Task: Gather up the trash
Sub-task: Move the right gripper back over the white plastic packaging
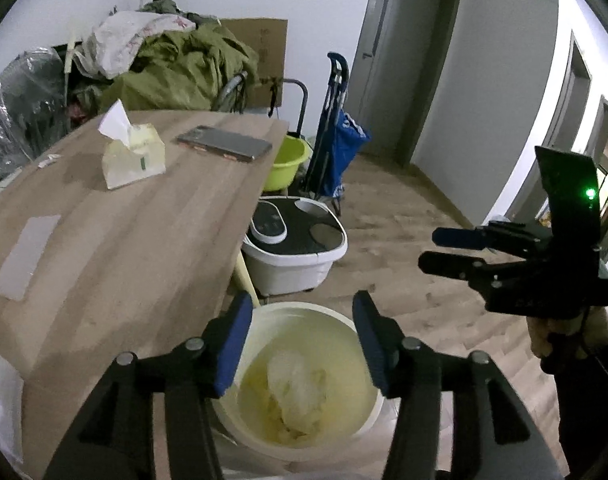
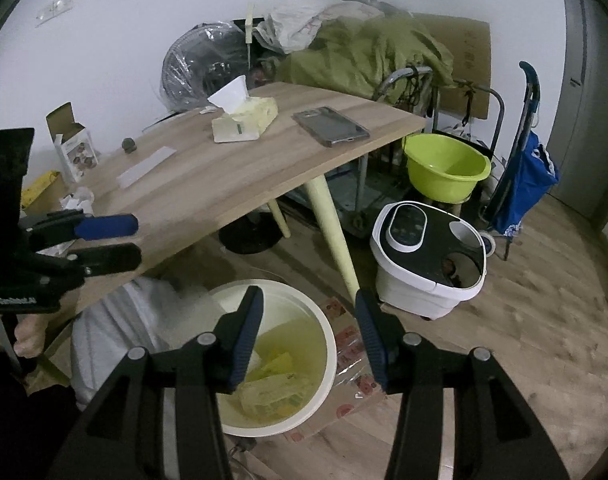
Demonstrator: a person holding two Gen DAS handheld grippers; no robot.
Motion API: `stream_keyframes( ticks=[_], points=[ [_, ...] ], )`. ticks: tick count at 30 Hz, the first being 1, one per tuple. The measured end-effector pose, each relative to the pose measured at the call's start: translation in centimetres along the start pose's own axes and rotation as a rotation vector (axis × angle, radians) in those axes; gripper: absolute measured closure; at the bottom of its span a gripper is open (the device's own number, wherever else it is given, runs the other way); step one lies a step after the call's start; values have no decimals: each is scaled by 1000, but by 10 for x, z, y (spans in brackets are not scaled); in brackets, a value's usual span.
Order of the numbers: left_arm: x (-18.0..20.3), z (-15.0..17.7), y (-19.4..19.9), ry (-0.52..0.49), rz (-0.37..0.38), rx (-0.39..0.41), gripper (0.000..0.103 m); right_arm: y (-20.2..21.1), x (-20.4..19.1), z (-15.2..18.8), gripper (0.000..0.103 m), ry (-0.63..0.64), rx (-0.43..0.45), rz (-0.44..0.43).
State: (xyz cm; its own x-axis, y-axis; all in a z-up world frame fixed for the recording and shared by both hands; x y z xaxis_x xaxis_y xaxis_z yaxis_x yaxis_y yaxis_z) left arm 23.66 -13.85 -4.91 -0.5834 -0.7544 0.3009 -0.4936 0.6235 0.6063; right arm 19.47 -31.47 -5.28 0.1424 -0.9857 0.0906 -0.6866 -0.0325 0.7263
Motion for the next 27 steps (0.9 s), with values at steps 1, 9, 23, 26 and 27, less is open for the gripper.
stream_keyframes(
  ticks=[1,9,23,26,27],
  points=[
    [-1,0,3,4,-2,5,49,0,-3,-2,58,6,2,-1],
    [-14,4,44,33,-39,63,49,-2,-38,-23,58,65,25,-47],
    [-56,24,136,131,-197,194,48,-11,-131,-67,58,189,71,-178],
    [-70,33,152,167,-237,209,48,-17,-156,-75,58,224,74,-214],
    [-75,36,159,183,-254,215,48,-19,-161,-77,58,232,74,-223]
  ],
)
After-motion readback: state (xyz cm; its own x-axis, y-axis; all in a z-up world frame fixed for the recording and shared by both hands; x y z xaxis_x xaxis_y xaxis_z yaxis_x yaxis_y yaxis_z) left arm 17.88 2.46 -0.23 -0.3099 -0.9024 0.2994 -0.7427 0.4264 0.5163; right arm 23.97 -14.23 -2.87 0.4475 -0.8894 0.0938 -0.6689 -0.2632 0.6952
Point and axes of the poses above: each gripper's, at about its wrist camera, not at the fingertips, and y roughly against the way its jaws point, x to its right, z to its underside, the point moved 3 cm from there along -y, roughly the way its jaws point, and after that the axes turned 11 degrees about z, right-handed, at the moved point
